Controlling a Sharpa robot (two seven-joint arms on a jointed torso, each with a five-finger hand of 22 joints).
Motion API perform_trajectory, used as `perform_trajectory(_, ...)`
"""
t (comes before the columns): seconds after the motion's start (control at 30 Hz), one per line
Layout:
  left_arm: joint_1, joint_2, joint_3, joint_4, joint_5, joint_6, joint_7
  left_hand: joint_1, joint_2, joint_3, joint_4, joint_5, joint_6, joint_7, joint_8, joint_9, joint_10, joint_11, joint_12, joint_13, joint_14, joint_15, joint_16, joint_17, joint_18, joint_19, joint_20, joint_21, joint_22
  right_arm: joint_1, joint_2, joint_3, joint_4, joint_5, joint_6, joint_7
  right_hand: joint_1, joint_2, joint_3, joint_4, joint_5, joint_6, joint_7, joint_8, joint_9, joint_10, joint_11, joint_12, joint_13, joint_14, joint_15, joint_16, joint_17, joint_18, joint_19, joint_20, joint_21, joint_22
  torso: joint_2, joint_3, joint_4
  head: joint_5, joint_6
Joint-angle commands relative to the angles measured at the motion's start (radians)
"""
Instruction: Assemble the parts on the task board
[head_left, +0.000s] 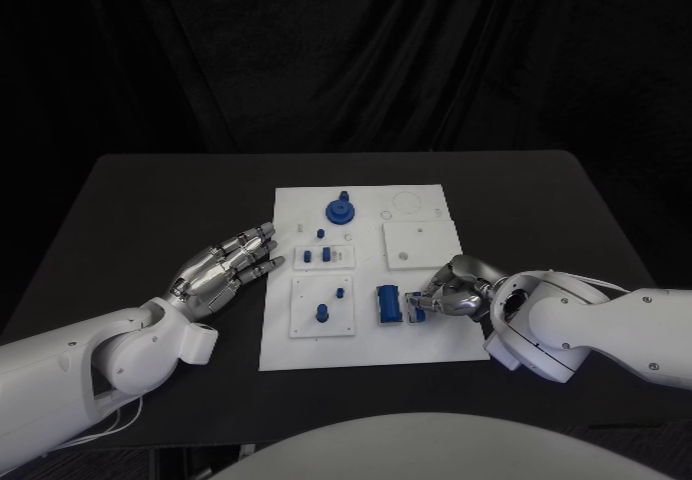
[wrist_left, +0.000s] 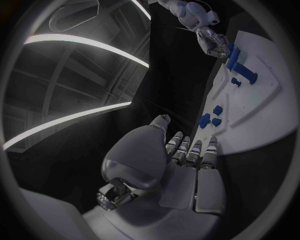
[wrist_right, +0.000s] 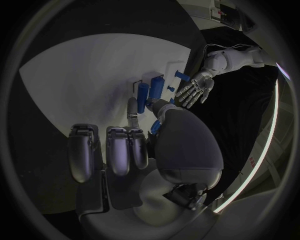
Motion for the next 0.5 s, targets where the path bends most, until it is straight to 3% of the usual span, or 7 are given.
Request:
perform_trajectory(0.03,-0.002,0.003,0.001,0.002,0.003,0.012,0.009,0.01,-0.002,0.005,0.001,0.004,-0.001,0.002,0.0,-0.001,0.001,0.002,-0.003,0.0,0.003,0.001,0.003,0.0,0.002,0.007,0.001,0.002,-0.001,0.001,0.003,0.0,-0.004,-0.016,0.018,-0.016,-0.03,-0.001,-0.038,0.017,0.007,-0.007,0.005,-0.003,-0.003,0.104,0.001,0.003,0.263,0.092,-0.002,-0.004,0.194,0.001,0.076,-0.004,-0.007,0.24,0.001,0.0006,0.0001,-0.003,0.0)
perform_trajectory(0.07,-0.002,0.003,0.001,0.002,0.003,0.012,0.009,0.01,-0.002,0.005,0.001,0.004,-0.001,0.002,0.0,-0.001,0.001,0.002,-0.003,0.0,0.003,0.001,0.003,0.0,0.002,0.007,0.001,0.002,-0.001,0.001,0.004,0.0,-0.006,-0.017,0.024,-0.02,-0.037,0.001,-0.052,0.021,0.006,-0.008,0.005,-0.003,-0.003,0.104,0.002,0.003,0.263,0.092,-0.001,-0.004,0.193,0.002,0.075,-0.003,-0.007,0.24,0.002,0.0005,0.0004,-0.003,0.0)
perform_trajectory(0.17,-0.002,0.003,0.001,0.001,0.003,0.012,0.009,0.01,-0.002,0.005,0.001,0.004,-0.001,0.002,0.0,-0.001,0.001,0.002,-0.003,0.0,0.003,0.001,0.003,0.0,0.002,0.007,0.001,0.002,-0.001,0.001,0.006,0.0,-0.01,-0.02,0.043,-0.033,-0.056,0.013,-0.105,0.037,-0.048,-0.013,0.009,-0.006,-0.004,0.104,0.005,0.003,0.263,0.092,0.001,-0.005,0.191,0.002,0.075,0.0,-0.009,0.239,0.001,0.0001,0.0012,-0.003,0.0)
perform_trajectory(0.37,-0.002,0.004,0.001,0.0,0.003,0.012,0.008,0.01,-0.002,0.005,0.001,0.004,-0.001,0.002,0.0,-0.001,0.001,0.002,-0.003,0.0,0.003,0.001,0.003,0.0,0.002,0.007,0.001,0.002,-0.001,0.001,0.009,0.0,-0.015,-0.036,0.054,-0.043,-0.096,0.029,-0.219,0.09,-0.193,-0.017,0.014,-0.011,-0.008,0.104,0.01,0.003,0.263,0.091,0.007,-0.006,0.188,0.002,0.074,0.005,-0.011,0.239,0.001,-0.0003,0.0005,0.0,0.0)
perform_trajectory(0.5,-0.002,0.005,0.001,-0.001,0.003,0.013,0.008,0.01,-0.002,0.005,0.001,0.004,-0.001,0.002,0.0,-0.001,0.001,0.002,-0.003,0.0,0.003,0.001,0.003,0.0,0.002,0.007,0.001,0.002,-0.001,0.001,0.011,0.0,-0.016,-0.039,0.053,-0.042,-0.103,0.036,-0.259,0.094,-0.232,-0.016,0.013,-0.011,-0.008,0.104,0.01,0.003,0.263,0.091,0.006,-0.006,0.187,0.003,0.074,0.005,-0.012,0.238,0.0,0.0002,0.0007,0.001,0.0)
